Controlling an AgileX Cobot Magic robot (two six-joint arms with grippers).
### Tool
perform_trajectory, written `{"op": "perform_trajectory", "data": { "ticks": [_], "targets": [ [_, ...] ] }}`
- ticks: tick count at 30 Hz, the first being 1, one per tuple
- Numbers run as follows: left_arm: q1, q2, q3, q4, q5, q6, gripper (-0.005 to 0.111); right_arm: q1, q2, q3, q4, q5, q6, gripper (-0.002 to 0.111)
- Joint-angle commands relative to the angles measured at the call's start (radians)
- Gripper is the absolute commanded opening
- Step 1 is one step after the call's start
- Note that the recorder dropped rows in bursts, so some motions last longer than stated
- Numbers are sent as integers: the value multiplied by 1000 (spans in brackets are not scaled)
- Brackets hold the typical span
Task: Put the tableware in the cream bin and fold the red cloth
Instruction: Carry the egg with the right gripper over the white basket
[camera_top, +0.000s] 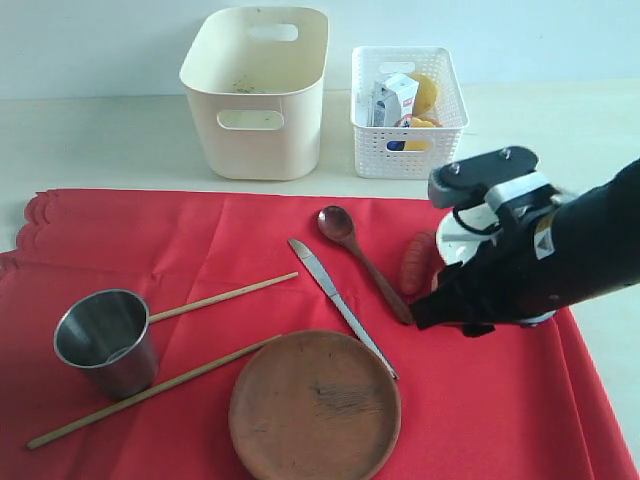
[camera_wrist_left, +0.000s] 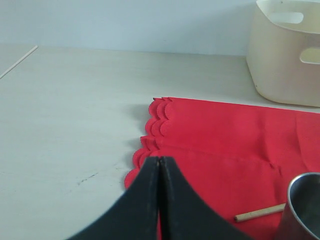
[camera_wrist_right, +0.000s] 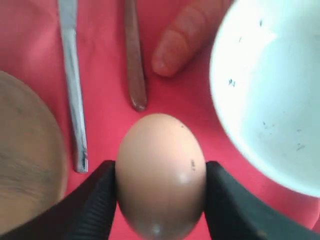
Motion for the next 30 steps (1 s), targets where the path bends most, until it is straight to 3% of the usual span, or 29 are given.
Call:
{"op": "perform_trajectory", "data": {
  "ticks": [1, 6, 10, 19, 30],
  "targets": [
    [-7, -6, 3, -1, -7, 0, 0, 0, -159, -24, 72, -61, -73, 0],
    [-7, -6, 3, -1, -7, 0, 0, 0, -220, -100, -33, -225, -75, 0],
    [-7, -6, 3, -1, -7, 0, 0, -43, -162, -203, -94, -252, -75, 0],
    [-7, -6, 3, -1, -7, 0, 0, -225, 216, -496, -93, -250, -71, 0],
    [-7, -6, 3, -1, -7, 0, 0, -264, 636, -899, -89, -178, 0, 0]
  ]
}}
